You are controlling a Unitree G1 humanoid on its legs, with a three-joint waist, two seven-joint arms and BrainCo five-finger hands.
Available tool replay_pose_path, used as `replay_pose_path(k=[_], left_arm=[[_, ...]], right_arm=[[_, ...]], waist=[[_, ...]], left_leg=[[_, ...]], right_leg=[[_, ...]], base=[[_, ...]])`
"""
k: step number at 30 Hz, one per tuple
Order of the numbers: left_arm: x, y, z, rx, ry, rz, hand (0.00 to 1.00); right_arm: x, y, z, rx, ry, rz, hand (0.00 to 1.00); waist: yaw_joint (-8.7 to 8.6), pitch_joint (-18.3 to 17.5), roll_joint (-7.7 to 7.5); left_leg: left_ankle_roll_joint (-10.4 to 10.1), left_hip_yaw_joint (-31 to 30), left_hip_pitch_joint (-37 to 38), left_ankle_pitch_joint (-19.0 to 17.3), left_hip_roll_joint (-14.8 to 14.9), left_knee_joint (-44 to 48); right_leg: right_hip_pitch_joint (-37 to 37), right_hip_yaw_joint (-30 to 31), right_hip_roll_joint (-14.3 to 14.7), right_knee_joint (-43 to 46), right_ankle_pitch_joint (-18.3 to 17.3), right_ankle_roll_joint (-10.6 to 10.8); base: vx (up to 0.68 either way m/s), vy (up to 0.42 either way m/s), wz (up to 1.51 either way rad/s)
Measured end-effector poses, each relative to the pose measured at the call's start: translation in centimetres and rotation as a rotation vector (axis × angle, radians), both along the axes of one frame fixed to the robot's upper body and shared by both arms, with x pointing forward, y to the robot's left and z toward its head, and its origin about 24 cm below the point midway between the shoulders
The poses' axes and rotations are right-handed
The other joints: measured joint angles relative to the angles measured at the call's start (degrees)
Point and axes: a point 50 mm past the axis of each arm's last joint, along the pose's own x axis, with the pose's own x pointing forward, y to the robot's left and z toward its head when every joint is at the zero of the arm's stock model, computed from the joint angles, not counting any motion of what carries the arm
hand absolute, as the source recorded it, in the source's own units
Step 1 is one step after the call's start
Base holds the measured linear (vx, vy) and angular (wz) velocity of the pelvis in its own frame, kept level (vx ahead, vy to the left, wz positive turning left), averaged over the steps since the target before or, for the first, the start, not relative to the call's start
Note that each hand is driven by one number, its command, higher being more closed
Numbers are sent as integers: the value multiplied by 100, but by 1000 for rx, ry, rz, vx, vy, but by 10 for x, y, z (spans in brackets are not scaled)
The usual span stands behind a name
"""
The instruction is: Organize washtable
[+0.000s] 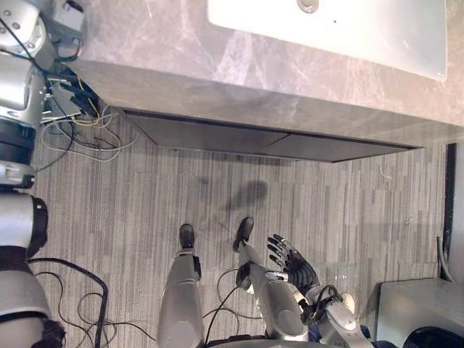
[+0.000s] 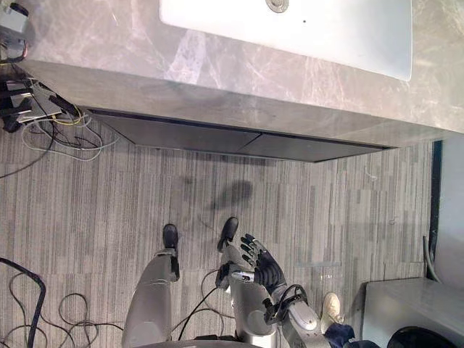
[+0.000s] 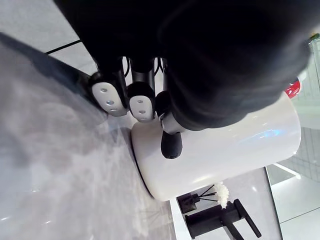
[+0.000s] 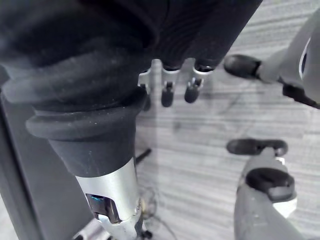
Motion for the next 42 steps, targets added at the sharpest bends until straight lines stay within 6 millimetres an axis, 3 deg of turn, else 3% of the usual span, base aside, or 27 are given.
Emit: replay_pose_path(k=[12,18,31,34,38,41,42], left_arm=[[-6,5,26,13,-45,67,100],[-12,16,48,-52,-79,106,100],[-18,33,60,-139,-91,143,100],[-17,36,49,-167,-97,121,100],[-8,27,15,-128,-47,68,100],[-5,16,-8,-76,-5,23,100],[-1,14,-25,-87,27,3,100]], right_arm=[[1,0,2,3,-18,-3,0],[1,-1,2,10,-17,-6,0],[1,-1,2,15,-15,-13,0],[0,4,2,29,-11,3,0],[-1,9,1,41,-6,19,0],[-2,9,0,40,-1,19,0],[-2,8,-2,37,11,17,0]], waist=[[-142,33,-8],[-202,143,-112],[-290,144,-113],[-273,144,-112],[-152,131,-82],[-71,89,7],[-3,13,125]], left_leg=[[2,50,-180,-31,66,126],[3,142,-187,-32,109,125],[2,160,-207,-32,126,104],[-1,160,-110,-27,123,57],[-39,161,268,41,64,-214],[-75,112,423,118,37,-386],[-94,90,515,160,19,-507]], right_leg=[[-156,47,45,0,42,-39],[-220,157,71,-3,76,-60],[-256,173,88,-2,73,-65],[-185,168,88,-3,72,-65],[70,134,55,-10,1,-89],[185,62,44,-6,-82,-71],[225,15,45,-3,-96,-75]], base=[[-4,53,-3],[-11,43,-9],[11,32,-1],[17,48,0],[29,27,3],[40,25,14],[44,25,10]])
